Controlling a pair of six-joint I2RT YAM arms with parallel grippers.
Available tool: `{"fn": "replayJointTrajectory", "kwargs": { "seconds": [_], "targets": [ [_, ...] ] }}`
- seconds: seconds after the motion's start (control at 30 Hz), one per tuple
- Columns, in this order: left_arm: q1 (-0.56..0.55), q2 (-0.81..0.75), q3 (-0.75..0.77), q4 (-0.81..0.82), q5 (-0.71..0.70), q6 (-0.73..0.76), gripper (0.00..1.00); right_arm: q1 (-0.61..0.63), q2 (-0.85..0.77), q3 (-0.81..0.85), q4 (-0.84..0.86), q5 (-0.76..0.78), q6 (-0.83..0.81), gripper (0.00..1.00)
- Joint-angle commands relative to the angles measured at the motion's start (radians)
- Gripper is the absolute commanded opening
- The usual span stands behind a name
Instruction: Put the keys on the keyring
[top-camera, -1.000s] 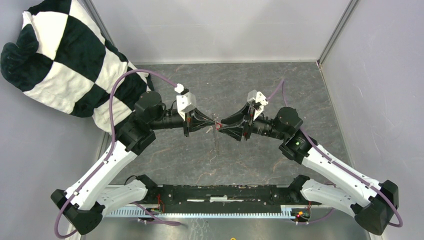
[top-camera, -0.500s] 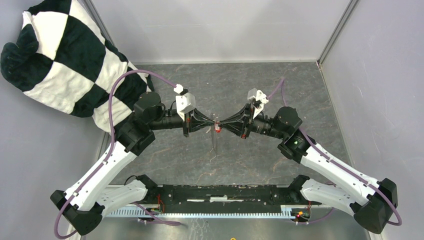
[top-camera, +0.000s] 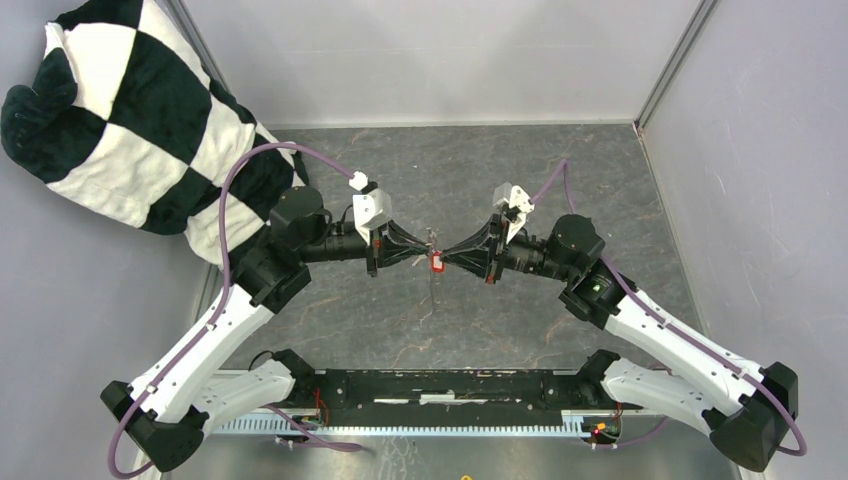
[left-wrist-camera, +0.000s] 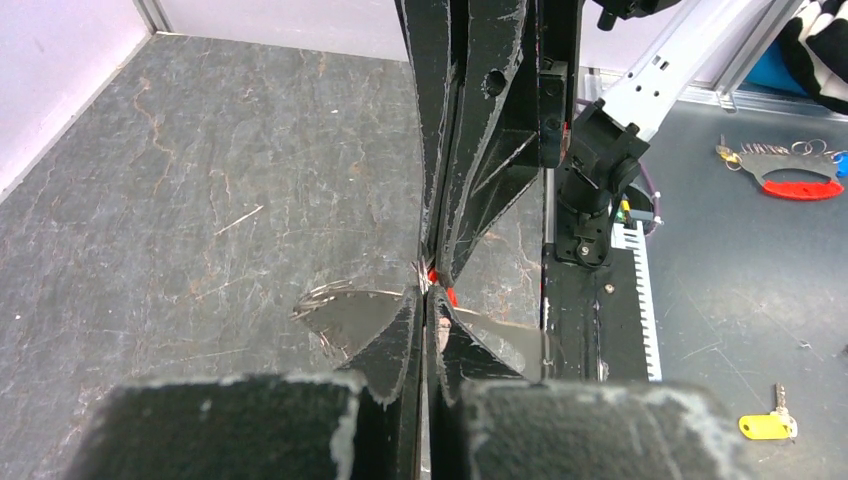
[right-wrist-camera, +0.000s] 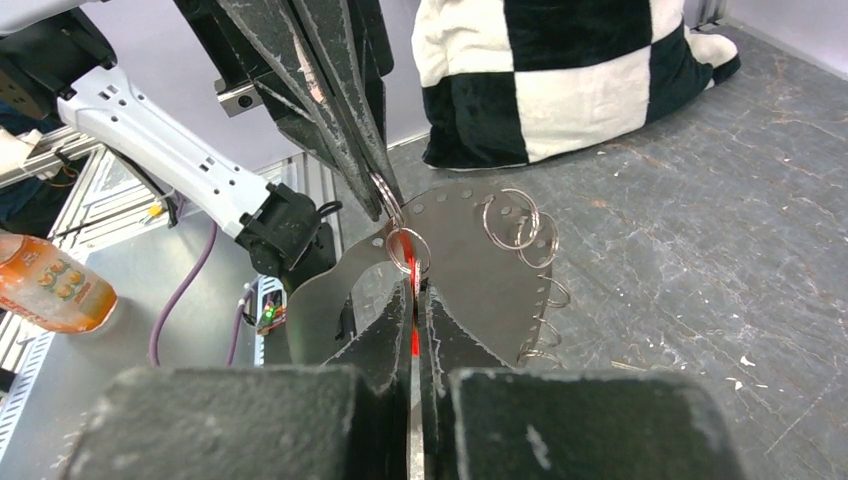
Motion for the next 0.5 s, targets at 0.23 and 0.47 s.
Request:
{"fn": "replayJointTrajectory", "kwargs": {
  "seconds": [0.23,0.47],
  "targets": [
    [-0.003,-0.021,0.01,0.074,0.015,0.008,0.02,0.0,0.058,0.112,-0.096,-0.159,-0.053,0.12],
    [-0.004,-0.025,0.016,0.052,0.038,0.018,0.02,-0.003,0.052,0.282,-0.29,-0.103,-0.231,0.43]
  ]
}}
